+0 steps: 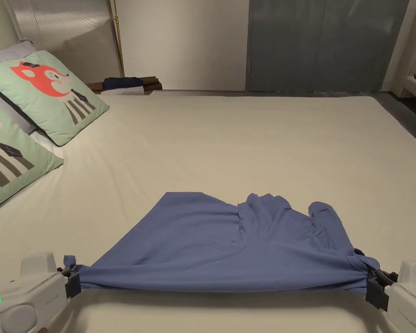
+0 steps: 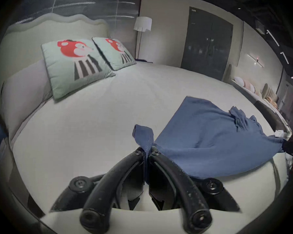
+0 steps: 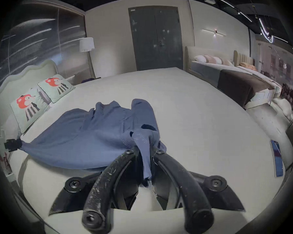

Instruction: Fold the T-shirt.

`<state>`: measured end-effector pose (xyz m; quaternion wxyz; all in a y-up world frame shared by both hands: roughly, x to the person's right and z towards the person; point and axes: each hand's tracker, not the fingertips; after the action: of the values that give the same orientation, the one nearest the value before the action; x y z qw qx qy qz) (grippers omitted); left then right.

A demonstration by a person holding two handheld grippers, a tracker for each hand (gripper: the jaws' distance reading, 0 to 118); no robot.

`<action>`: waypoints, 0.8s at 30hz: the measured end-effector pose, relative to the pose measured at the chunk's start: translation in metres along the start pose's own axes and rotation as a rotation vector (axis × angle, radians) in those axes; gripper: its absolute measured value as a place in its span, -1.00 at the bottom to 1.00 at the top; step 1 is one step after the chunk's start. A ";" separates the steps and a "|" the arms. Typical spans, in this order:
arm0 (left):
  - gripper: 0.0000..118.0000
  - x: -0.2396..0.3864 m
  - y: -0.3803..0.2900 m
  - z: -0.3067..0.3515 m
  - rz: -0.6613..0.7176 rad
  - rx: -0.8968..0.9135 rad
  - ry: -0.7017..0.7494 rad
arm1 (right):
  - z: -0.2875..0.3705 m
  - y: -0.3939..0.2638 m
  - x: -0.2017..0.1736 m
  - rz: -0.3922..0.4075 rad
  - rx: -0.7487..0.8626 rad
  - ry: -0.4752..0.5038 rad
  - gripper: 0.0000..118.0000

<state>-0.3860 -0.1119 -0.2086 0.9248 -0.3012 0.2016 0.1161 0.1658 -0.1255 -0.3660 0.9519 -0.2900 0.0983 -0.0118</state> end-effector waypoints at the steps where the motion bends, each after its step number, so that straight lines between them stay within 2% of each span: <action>1: -1.00 -0.003 -0.007 0.008 -0.002 -0.010 0.006 | 0.006 -0.007 0.000 0.012 -0.013 -0.009 -0.88; 6: -1.00 -0.019 -0.039 0.024 -0.027 -0.079 0.020 | 0.035 -0.042 -0.006 0.053 -0.087 -0.035 -0.88; 13: -1.00 -0.029 -0.055 0.033 -0.023 -0.141 0.026 | 0.029 -0.083 0.001 0.046 -0.196 -0.039 -0.88; 18: -1.00 -0.018 -0.058 0.035 -0.009 -0.174 0.040 | 0.037 -0.080 -0.006 0.040 -0.203 -0.042 -0.86; 19: -0.92 -0.016 -0.056 0.036 -0.004 -0.172 0.045 | 0.040 -0.076 -0.006 0.041 -0.198 -0.038 -0.76; 20: -0.72 -0.014 -0.054 0.037 0.008 -0.175 0.052 | 0.044 -0.073 -0.007 0.033 -0.180 -0.033 -0.59; 21: -0.38 -0.011 -0.051 0.039 0.019 -0.182 0.063 | 0.048 -0.068 -0.007 0.017 -0.155 -0.035 -0.33; 22: 0.20 -0.008 -0.046 0.041 0.026 -0.187 0.073 | 0.051 -0.063 -0.007 0.000 -0.122 -0.039 0.18; 23: 0.54 -0.004 -0.040 0.043 0.032 -0.181 0.073 | 0.055 -0.054 -0.008 -0.007 -0.083 -0.038 0.50; 24: 0.73 0.000 -0.034 0.047 0.037 -0.155 0.064 | 0.060 -0.043 -0.011 -0.009 -0.043 -0.038 0.67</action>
<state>-0.3609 -0.1102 -0.1566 0.8895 -0.3718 0.2269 0.1386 0.1685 -0.1276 -0.2916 0.9470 -0.3112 0.0789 -0.0084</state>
